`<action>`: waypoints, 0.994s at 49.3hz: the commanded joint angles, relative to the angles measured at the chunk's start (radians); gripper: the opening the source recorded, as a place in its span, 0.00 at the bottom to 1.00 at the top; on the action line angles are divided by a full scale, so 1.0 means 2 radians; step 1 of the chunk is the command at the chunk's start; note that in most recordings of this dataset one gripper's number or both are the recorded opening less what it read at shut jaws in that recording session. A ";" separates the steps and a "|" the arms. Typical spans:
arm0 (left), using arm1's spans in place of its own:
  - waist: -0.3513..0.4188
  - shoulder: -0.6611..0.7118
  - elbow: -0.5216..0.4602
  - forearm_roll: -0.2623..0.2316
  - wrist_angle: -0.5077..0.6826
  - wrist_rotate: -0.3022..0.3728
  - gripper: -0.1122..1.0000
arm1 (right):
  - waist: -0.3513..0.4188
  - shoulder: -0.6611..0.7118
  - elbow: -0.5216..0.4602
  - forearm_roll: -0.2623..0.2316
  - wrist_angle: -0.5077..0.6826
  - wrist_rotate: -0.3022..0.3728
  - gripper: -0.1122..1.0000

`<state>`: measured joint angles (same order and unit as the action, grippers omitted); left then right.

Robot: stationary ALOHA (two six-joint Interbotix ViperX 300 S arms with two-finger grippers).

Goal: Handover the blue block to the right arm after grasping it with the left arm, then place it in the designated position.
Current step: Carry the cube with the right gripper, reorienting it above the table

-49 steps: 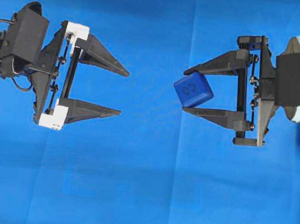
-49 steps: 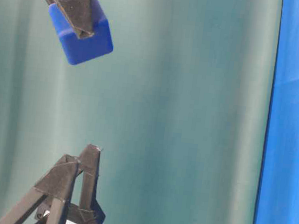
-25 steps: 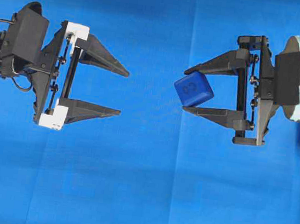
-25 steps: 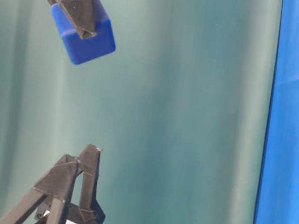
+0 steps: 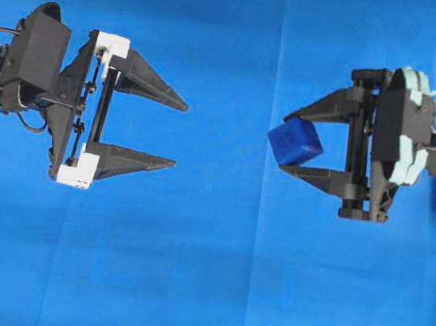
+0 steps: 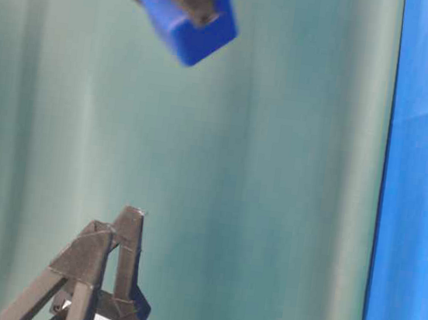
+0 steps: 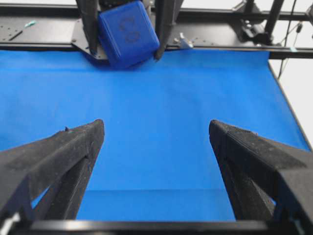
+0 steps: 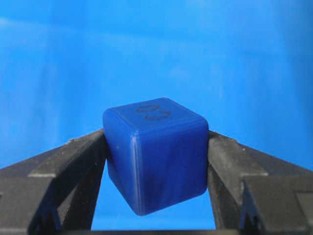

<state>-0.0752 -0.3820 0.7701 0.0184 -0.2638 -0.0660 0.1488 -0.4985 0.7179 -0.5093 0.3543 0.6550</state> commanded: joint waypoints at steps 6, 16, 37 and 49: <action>0.002 -0.008 -0.010 0.001 -0.005 0.001 0.93 | 0.012 -0.005 -0.013 0.022 0.048 0.000 0.57; 0.002 -0.008 -0.009 0.001 -0.005 0.001 0.93 | 0.012 -0.005 -0.015 0.024 0.052 -0.005 0.57; 0.002 -0.008 -0.009 0.001 -0.005 0.001 0.93 | 0.012 -0.006 -0.015 0.023 0.051 -0.005 0.57; 0.002 -0.008 -0.010 0.001 -0.005 0.001 0.93 | 0.012 -0.005 -0.015 0.023 0.052 -0.005 0.57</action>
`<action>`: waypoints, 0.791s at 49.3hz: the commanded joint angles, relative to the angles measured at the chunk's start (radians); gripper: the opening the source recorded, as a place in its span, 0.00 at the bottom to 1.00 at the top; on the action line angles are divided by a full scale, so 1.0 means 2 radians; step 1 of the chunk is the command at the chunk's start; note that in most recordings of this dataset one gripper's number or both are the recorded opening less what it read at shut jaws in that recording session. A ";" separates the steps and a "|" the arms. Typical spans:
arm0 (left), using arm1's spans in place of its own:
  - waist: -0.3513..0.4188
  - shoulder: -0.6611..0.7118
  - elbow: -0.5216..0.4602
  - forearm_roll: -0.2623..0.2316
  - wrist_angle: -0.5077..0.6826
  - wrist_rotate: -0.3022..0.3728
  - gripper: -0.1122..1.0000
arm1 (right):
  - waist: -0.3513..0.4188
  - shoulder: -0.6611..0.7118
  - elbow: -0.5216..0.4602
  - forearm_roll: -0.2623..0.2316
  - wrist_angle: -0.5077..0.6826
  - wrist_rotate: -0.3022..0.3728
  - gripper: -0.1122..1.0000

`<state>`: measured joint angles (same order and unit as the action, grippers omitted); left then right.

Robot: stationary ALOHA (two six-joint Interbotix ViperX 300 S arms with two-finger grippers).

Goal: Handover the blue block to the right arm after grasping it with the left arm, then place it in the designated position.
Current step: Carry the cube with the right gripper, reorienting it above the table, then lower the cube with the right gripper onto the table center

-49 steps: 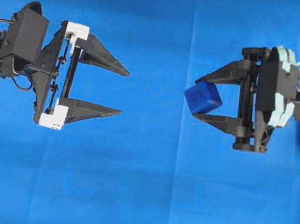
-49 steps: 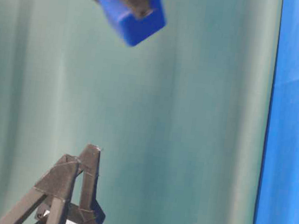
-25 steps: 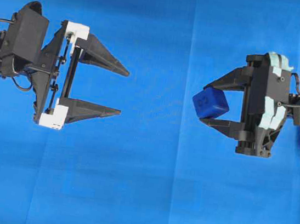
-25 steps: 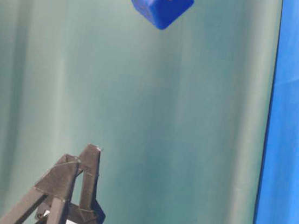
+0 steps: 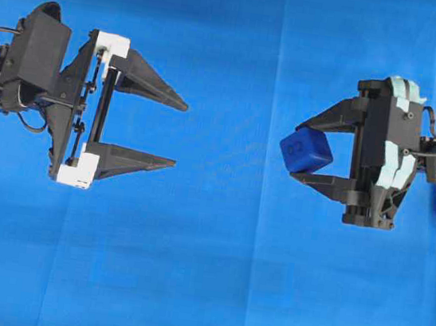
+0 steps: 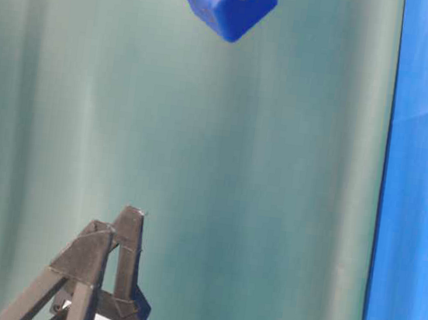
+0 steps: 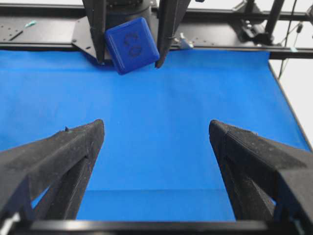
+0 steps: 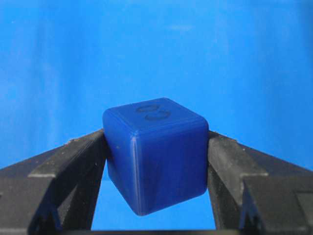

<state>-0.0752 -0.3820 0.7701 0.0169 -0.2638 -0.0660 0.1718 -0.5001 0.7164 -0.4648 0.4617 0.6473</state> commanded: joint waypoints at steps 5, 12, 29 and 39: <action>0.002 -0.008 -0.010 0.002 -0.005 0.001 0.93 | 0.001 -0.005 -0.015 0.001 -0.002 -0.001 0.57; 0.002 -0.008 -0.010 0.002 -0.005 0.001 0.93 | 0.001 -0.005 -0.015 0.001 -0.002 0.000 0.57; 0.002 -0.008 -0.009 0.002 -0.005 0.001 0.93 | 0.001 0.033 -0.005 0.002 -0.038 0.005 0.57; 0.002 -0.008 -0.009 0.002 -0.003 0.001 0.93 | 0.001 0.084 0.002 0.002 -0.099 0.018 0.57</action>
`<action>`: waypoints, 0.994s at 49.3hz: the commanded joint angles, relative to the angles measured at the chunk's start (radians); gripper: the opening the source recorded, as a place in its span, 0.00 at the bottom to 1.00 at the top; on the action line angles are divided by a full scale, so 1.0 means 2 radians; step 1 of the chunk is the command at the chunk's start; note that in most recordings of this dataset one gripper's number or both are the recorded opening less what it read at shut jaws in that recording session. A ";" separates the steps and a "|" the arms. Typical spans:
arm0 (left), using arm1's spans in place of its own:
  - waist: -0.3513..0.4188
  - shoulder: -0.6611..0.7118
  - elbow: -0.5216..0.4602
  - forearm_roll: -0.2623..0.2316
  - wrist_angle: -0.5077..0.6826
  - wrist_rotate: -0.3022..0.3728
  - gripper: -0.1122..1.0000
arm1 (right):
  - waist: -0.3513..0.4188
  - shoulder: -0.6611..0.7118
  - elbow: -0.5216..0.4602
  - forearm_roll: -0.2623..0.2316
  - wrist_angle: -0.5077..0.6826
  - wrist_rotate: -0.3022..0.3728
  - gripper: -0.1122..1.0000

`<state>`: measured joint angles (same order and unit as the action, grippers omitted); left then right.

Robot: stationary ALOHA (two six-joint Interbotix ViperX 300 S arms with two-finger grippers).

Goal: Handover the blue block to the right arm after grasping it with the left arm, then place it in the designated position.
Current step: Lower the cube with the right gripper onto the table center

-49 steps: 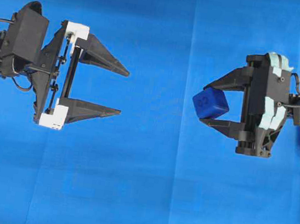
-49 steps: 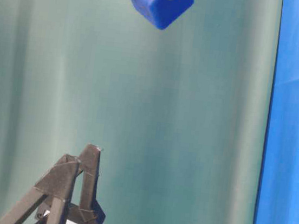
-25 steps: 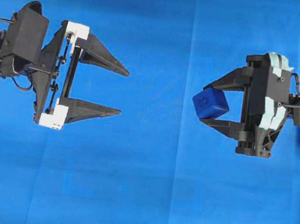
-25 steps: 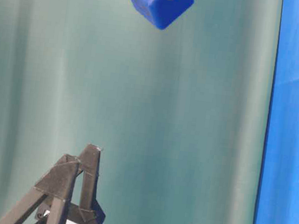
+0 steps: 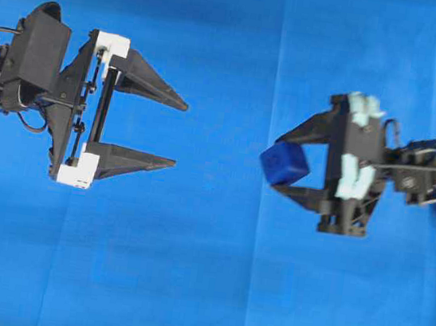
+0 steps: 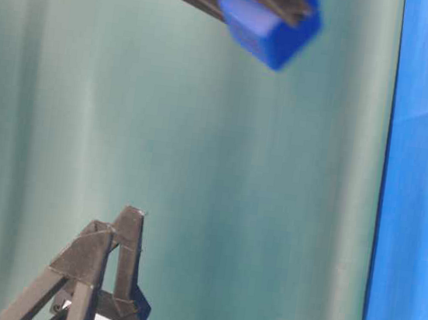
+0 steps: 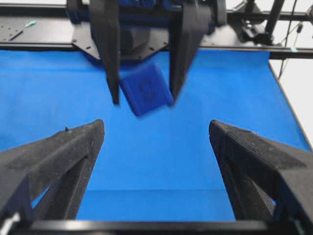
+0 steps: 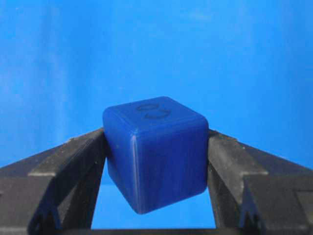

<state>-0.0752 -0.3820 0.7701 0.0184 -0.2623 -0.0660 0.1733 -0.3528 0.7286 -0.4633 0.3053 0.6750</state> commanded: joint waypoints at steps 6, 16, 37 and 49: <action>0.002 -0.008 -0.008 0.001 -0.003 0.001 0.93 | 0.000 0.041 0.002 0.001 -0.061 0.021 0.57; 0.006 -0.008 -0.009 0.001 -0.003 0.001 0.93 | -0.003 0.093 0.007 0.001 -0.127 0.029 0.57; 0.006 -0.007 -0.010 0.001 -0.004 -0.001 0.93 | -0.028 0.203 -0.017 0.001 -0.213 0.029 0.57; 0.007 -0.008 -0.008 0.001 -0.003 -0.001 0.93 | -0.028 0.242 -0.033 0.007 -0.230 0.030 0.57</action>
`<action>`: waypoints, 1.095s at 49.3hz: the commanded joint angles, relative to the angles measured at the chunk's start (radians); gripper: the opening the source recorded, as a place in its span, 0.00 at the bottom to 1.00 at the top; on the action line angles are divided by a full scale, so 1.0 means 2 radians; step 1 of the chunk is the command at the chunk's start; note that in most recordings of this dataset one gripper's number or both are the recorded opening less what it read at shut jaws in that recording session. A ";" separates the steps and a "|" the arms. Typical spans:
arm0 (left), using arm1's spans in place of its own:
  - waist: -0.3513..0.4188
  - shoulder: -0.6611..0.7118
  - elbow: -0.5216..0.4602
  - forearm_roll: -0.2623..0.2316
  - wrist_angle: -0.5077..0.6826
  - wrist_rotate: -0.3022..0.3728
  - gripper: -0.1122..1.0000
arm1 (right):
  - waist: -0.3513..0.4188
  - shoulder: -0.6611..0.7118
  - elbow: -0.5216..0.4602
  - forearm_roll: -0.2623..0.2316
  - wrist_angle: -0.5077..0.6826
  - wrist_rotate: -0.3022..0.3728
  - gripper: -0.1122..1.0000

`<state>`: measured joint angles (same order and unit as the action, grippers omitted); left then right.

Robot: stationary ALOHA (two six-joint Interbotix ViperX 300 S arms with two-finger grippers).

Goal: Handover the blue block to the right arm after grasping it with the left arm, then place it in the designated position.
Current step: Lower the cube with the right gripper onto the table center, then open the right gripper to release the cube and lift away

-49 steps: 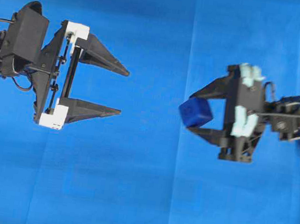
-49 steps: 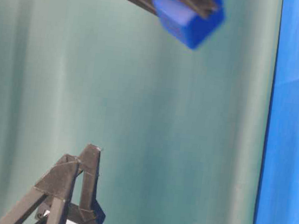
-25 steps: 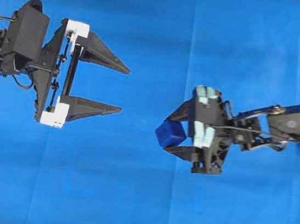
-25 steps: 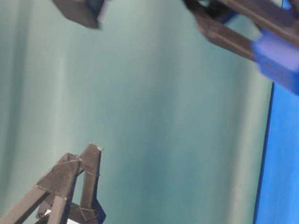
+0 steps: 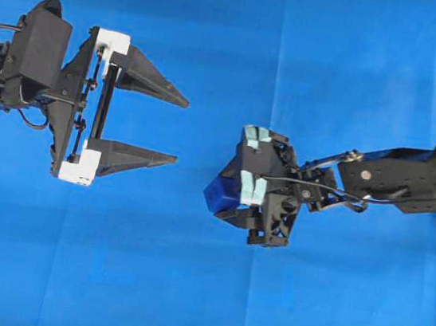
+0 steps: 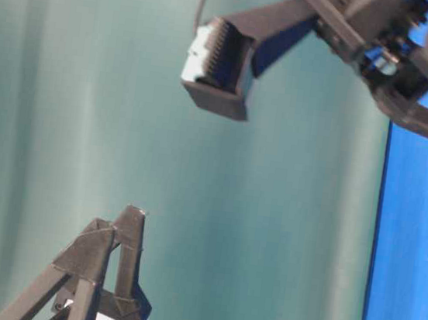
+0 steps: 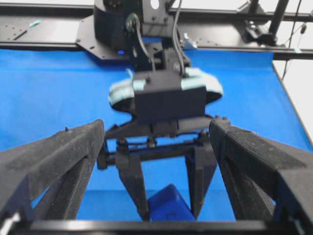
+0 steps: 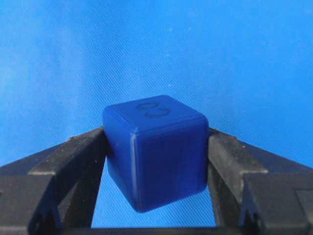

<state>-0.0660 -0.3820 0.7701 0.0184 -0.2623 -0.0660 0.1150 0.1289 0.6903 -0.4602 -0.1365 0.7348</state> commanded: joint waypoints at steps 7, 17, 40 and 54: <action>0.002 -0.008 -0.008 0.001 -0.002 0.000 0.93 | 0.001 0.021 -0.022 0.011 -0.020 0.000 0.57; 0.002 -0.009 -0.006 0.001 -0.002 0.000 0.93 | 0.002 0.042 -0.026 0.018 -0.041 0.000 0.57; 0.003 -0.011 -0.006 0.001 -0.002 0.001 0.93 | 0.002 0.044 -0.026 0.019 -0.044 0.000 0.57; 0.003 -0.011 -0.005 0.001 -0.002 0.001 0.93 | 0.002 0.044 -0.025 0.019 -0.043 -0.001 0.57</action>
<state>-0.0629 -0.3866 0.7701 0.0184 -0.2608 -0.0660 0.1166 0.2286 0.6535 -0.4249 -0.2148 0.7348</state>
